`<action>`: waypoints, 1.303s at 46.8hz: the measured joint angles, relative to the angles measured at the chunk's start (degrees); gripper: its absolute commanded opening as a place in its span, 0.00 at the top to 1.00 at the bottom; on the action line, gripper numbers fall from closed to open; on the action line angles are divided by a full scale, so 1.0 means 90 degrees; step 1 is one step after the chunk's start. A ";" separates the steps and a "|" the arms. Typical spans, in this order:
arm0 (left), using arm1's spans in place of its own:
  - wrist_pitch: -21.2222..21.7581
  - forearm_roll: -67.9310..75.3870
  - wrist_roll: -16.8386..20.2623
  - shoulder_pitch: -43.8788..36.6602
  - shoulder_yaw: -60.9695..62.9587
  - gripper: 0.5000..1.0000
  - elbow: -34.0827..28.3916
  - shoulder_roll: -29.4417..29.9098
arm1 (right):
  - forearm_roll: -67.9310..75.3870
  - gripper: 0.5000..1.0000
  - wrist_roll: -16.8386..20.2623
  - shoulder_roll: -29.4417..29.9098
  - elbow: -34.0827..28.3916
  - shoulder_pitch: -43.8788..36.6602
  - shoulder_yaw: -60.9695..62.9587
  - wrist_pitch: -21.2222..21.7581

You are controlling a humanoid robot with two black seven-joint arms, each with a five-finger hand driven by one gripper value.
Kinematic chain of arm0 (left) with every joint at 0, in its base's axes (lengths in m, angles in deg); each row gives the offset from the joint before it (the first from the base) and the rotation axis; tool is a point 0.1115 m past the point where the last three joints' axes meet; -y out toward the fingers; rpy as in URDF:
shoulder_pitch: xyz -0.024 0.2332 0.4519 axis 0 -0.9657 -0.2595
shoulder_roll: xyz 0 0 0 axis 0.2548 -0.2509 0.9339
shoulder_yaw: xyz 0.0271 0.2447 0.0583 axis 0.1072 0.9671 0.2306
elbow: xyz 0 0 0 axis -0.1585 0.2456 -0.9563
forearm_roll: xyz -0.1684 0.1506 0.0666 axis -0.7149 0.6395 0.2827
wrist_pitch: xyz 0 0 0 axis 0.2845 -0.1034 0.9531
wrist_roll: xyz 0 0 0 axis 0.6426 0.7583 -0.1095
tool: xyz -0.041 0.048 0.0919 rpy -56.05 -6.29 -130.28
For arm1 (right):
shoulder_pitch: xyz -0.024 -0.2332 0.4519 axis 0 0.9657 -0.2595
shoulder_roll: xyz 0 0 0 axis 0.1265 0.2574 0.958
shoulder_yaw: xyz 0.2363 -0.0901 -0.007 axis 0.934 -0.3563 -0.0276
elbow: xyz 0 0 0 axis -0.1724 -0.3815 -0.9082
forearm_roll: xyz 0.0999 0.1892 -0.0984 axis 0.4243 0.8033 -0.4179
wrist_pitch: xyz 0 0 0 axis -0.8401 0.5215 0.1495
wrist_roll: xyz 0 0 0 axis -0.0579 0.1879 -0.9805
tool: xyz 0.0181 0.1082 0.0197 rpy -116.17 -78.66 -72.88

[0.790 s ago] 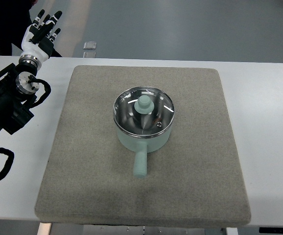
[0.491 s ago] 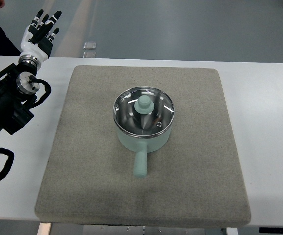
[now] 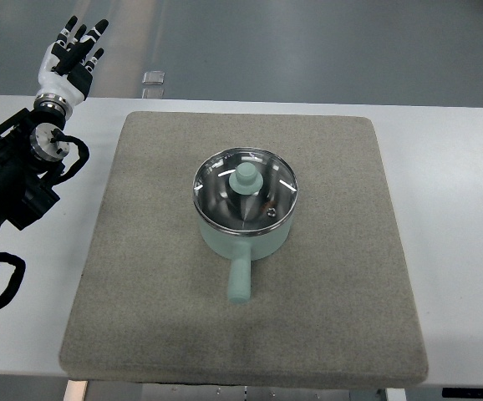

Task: Place lid left of pot with left hand

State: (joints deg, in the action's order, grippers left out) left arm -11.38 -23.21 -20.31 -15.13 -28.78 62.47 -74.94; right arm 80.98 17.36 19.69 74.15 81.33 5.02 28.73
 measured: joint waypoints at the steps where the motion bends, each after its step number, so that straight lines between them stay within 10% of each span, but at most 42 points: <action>1: 0.0000 0.0000 0.0000 0.0001 0.0000 0.00 0.0000 0.0000 | 0.0000 0.16 0.0000 0.0000 0.0001 0.0000 0.0000 0.0000; 42: -0.0010 0.0040 -0.0069 -0.0024 0.0060 0.00 0.0137 0.0089 | 0.0000 0.16 0.0000 0.0000 0.0001 0.0000 -0.0001 0.0000; 61: -0.0015 0.0065 -0.0090 0.0311 0.2869 0.00 0.0402 0.0079 | 0.0000 0.15 0.0000 0.0000 0.0001 0.0000 -0.0001 0.0000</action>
State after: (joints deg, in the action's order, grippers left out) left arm -11.52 -22.62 -21.11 -12.33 -2.96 66.09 -74.23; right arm 80.98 17.36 19.69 74.16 81.33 5.01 28.73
